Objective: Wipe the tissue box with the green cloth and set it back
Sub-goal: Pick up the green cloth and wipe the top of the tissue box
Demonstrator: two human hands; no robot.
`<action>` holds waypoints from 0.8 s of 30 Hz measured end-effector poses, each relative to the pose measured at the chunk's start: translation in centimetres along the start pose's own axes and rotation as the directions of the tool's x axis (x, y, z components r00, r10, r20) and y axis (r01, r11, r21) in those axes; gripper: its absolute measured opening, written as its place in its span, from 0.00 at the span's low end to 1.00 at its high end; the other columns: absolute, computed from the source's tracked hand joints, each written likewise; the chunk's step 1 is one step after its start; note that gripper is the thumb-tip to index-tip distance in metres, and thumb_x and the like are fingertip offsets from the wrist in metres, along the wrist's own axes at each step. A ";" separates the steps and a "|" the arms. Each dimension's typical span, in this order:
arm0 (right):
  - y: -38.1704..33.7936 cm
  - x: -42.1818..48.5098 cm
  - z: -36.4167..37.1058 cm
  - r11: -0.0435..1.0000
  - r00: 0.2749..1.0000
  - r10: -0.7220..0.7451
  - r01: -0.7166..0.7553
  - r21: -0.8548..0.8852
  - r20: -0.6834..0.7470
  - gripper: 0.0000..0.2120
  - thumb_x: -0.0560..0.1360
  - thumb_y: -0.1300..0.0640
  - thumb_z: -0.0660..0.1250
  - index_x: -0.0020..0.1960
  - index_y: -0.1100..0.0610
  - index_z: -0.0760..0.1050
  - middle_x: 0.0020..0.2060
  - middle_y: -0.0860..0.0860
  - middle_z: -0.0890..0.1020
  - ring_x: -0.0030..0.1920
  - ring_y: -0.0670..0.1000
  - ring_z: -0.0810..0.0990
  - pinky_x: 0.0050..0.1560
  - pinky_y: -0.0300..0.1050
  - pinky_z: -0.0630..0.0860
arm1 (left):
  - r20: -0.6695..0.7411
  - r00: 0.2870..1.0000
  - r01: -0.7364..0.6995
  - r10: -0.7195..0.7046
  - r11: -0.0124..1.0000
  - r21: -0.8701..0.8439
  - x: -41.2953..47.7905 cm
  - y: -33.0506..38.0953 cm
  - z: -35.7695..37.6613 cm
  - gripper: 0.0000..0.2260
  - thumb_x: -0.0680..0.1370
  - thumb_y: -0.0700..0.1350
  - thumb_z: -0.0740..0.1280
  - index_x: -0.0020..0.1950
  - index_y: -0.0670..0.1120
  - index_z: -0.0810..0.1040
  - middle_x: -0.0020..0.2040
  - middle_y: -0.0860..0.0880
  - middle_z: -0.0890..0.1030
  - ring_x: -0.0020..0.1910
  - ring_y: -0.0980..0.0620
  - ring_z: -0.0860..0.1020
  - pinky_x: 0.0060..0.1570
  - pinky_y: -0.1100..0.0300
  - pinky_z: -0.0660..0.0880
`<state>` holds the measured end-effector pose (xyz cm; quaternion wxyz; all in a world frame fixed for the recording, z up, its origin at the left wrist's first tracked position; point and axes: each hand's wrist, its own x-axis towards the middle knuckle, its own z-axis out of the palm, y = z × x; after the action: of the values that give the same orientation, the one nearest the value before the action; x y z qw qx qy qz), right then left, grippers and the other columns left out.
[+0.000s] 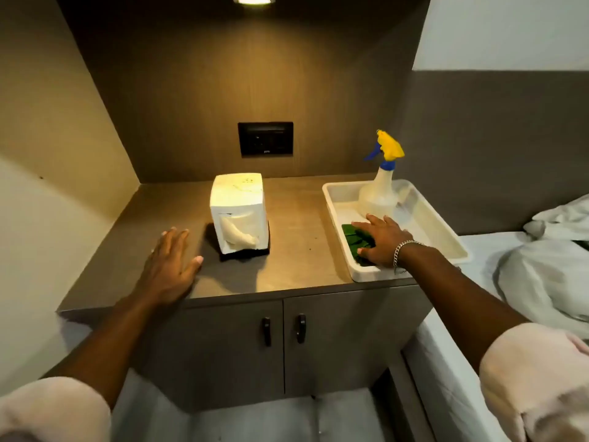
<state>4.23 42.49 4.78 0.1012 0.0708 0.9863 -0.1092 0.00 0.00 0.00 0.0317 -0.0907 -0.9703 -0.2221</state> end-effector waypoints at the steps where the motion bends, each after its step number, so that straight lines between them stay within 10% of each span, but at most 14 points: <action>1: 0.3 0.5 0.2 1.000 0.999 0.002 -0.001 -0.019 0.049 0.33 0.73 0.42 0.64 0.74 0.39 0.55 0.78 0.51 0.53 0.76 0.63 0.51 0.73 0.68 0.54 | 0.033 0.999 0.025 -0.026 0.999 0.026 0.2 -0.3 0.7 0.30 0.79 0.57 0.57 0.77 0.48 0.50 0.80 0.43 0.50 0.78 0.43 0.47 0.75 0.41 0.49; 10: -0.1 1.9 1.1 0.999 0.999 0.034 -0.034 0.028 -0.004 0.31 0.71 0.53 0.72 0.71 0.45 0.65 0.73 0.57 0.67 0.68 0.62 0.71 0.67 0.57 0.69 | 0.100 0.994 0.010 -0.049 0.937 0.349 1.2 -1.6 3.1 0.31 0.75 0.67 0.41 0.76 0.58 0.42 0.80 0.47 0.45 0.78 0.44 0.45 0.72 0.38 0.42; 24: -2.4 -0.5 -4.7 0.957 0.928 -0.050 0.150 0.247 -0.370 0.24 0.69 0.65 0.71 0.62 0.49 0.77 0.57 0.58 0.83 0.51 0.62 0.81 0.56 0.59 0.79 | 0.143 0.990 -0.008 -0.013 0.990 0.142 2.4 -1.2 0.1 0.41 0.68 0.75 0.40 0.75 0.57 0.33 0.77 0.52 0.32 0.74 0.50 0.29 0.71 0.43 0.33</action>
<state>3.50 41.15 9.84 -0.0977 0.0521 0.9660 -0.2335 -2.61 -0.67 -0.38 -0.0324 -0.1026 -0.9835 -0.1451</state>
